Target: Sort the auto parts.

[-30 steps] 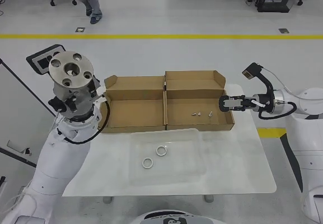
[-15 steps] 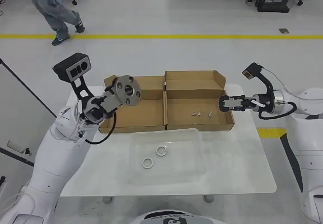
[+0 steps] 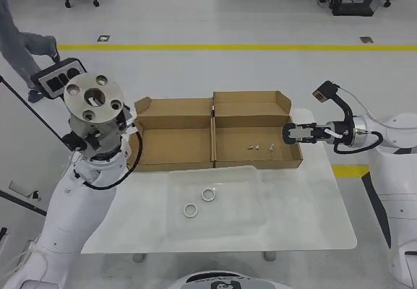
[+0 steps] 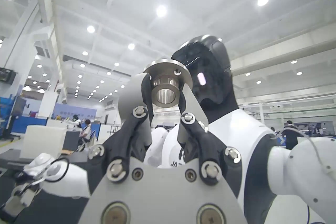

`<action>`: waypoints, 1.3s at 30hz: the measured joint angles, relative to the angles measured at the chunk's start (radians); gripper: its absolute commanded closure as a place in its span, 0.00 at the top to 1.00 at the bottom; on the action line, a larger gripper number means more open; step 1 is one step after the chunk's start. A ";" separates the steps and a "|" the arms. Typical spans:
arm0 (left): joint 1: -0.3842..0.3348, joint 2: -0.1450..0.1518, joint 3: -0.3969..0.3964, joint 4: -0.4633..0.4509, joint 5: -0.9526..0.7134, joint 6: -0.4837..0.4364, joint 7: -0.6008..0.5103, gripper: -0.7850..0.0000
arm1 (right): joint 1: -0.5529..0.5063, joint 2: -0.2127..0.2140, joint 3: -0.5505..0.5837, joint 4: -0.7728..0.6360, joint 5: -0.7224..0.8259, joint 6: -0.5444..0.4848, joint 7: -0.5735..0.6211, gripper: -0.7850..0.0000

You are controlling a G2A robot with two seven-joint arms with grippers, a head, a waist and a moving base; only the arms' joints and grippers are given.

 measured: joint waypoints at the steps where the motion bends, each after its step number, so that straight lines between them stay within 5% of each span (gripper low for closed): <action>1: 0.000 -0.005 -0.006 -0.003 -0.010 0.000 0.000 0.00 | 0.000 0.000 0.000 0.000 0.000 0.000 0.000 1.00; 11: 0.010 -0.022 -0.003 0.041 0.117 0.000 0.000 0.00 | 0.000 0.000 0.000 0.000 0.000 0.000 0.000 1.00; 25: -0.013 0.037 0.038 0.116 0.430 0.000 0.000 0.00 | 0.000 0.000 0.000 0.000 0.000 0.000 0.000 1.00; 39: -0.002 0.012 0.009 0.014 0.055 0.000 0.000 0.00 | 0.000 0.000 0.000 0.000 0.000 0.000 0.000 1.00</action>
